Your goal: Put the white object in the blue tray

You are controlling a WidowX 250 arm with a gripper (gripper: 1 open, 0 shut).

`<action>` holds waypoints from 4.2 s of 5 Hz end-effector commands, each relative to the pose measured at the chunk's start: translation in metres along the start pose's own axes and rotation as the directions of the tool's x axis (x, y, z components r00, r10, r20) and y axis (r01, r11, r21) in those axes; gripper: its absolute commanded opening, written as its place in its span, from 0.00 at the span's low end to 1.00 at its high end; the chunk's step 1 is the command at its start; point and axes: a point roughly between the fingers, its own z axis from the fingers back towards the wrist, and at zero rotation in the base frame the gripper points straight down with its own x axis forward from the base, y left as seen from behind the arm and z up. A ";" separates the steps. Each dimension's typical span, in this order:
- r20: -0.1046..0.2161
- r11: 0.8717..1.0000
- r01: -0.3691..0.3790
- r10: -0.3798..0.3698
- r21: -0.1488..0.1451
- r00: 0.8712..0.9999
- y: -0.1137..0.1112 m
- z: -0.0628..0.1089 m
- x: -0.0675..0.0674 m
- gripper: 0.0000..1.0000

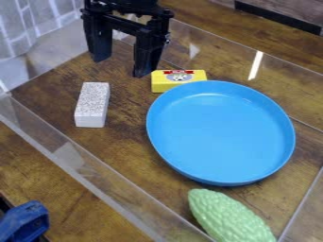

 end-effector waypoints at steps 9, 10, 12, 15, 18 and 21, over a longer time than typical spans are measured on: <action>-0.016 0.981 -0.186 0.186 -0.054 0.982 0.043 -0.051 -0.013 1.00; 0.001 0.980 -0.184 0.184 -0.073 0.983 0.046 -0.056 -0.009 1.00; 0.047 0.983 -0.156 0.161 -0.100 0.986 0.057 -0.063 0.005 1.00; 0.101 0.980 -0.168 0.179 -0.106 0.979 0.067 -0.064 0.020 1.00; 0.112 0.967 -0.232 0.243 -0.104 0.964 0.080 -0.077 0.033 1.00; 0.101 0.963 -0.256 0.264 -0.086 0.959 0.088 -0.094 0.036 1.00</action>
